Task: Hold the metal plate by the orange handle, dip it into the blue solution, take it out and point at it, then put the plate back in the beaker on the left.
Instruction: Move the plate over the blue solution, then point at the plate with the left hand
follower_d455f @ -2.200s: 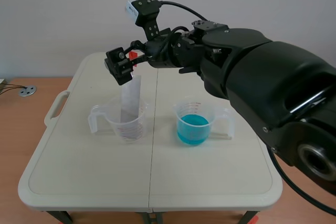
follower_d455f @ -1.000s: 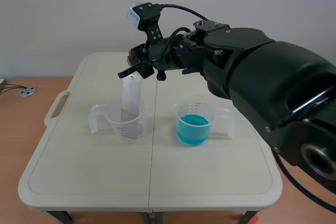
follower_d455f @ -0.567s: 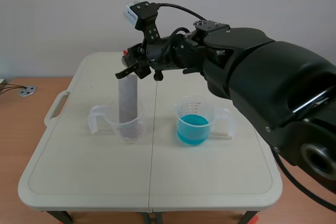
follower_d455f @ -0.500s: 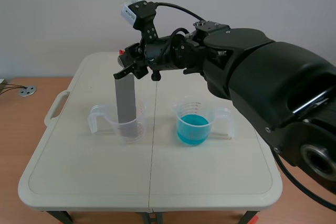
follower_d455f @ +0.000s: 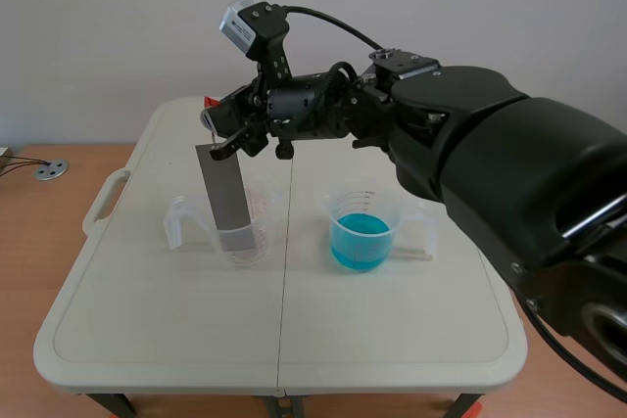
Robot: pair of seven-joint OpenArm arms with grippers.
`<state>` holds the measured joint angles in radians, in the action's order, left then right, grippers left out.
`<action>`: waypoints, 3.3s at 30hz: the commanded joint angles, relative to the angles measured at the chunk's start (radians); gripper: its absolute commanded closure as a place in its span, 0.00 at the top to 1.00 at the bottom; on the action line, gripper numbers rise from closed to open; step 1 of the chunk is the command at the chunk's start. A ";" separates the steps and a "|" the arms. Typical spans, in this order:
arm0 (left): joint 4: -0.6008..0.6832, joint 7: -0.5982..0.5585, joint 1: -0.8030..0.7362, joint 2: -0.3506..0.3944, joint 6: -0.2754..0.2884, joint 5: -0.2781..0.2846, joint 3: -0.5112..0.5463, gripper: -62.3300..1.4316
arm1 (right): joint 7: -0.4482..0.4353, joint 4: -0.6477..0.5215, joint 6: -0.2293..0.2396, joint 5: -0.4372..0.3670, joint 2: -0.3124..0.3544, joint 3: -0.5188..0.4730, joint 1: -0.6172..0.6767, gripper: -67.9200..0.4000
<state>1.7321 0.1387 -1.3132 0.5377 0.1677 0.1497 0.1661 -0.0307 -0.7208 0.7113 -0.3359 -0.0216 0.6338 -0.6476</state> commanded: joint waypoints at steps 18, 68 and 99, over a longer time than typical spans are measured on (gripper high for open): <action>0.013 -0.007 -0.003 0.000 0.003 0.003 -0.001 0.07 | 0.016 -0.511 -0.007 -0.007 0.133 -0.086 0.166 0.03; 0.085 0.058 0.980 0.103 0.165 0.149 -0.311 0.07 | 0.162 -1.060 0.023 -0.286 0.509 -0.573 0.492 0.03; -0.379 0.071 1.549 -0.293 0.164 0.039 -0.678 0.07 | 0.129 -1.038 0.024 -0.286 0.509 -0.521 0.492 0.03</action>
<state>1.3350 0.2268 0.2295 0.2382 0.3344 0.1810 -0.5224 0.1165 -1.7496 0.7399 -0.6106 0.4770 0.1070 -0.1398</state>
